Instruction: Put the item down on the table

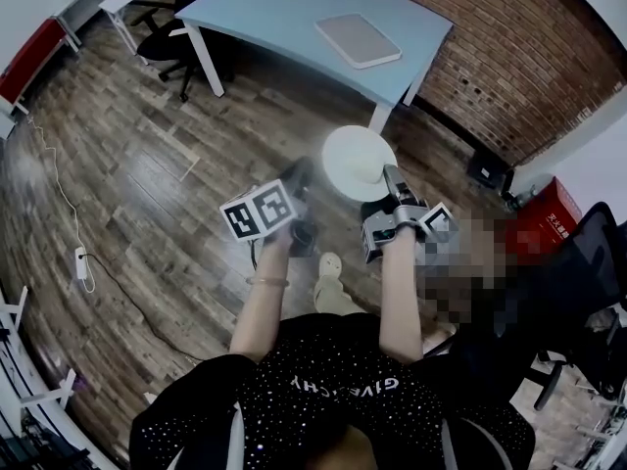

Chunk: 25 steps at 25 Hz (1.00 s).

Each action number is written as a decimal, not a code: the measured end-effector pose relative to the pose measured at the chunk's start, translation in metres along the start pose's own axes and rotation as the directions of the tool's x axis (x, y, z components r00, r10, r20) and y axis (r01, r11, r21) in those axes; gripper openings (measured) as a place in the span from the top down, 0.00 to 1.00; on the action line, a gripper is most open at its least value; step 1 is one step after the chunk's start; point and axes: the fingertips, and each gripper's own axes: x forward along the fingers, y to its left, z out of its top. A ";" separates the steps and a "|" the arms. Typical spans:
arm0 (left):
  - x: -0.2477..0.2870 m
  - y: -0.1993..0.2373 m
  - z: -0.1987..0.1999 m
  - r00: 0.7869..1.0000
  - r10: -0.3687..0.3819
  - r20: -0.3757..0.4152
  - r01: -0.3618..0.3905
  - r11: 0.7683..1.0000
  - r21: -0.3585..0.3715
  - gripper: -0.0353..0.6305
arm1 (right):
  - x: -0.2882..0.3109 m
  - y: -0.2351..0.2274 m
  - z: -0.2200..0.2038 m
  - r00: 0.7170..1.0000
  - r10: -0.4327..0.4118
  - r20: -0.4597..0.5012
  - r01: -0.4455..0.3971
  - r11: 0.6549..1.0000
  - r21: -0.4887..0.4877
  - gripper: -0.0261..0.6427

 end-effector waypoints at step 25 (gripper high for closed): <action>0.168 0.026 0.051 0.999 0.038 0.011 -0.038 0.999 -0.027 0.93 | 0.158 -0.005 0.099 0.999 -0.026 -0.043 0.026 0.999 -0.021 0.92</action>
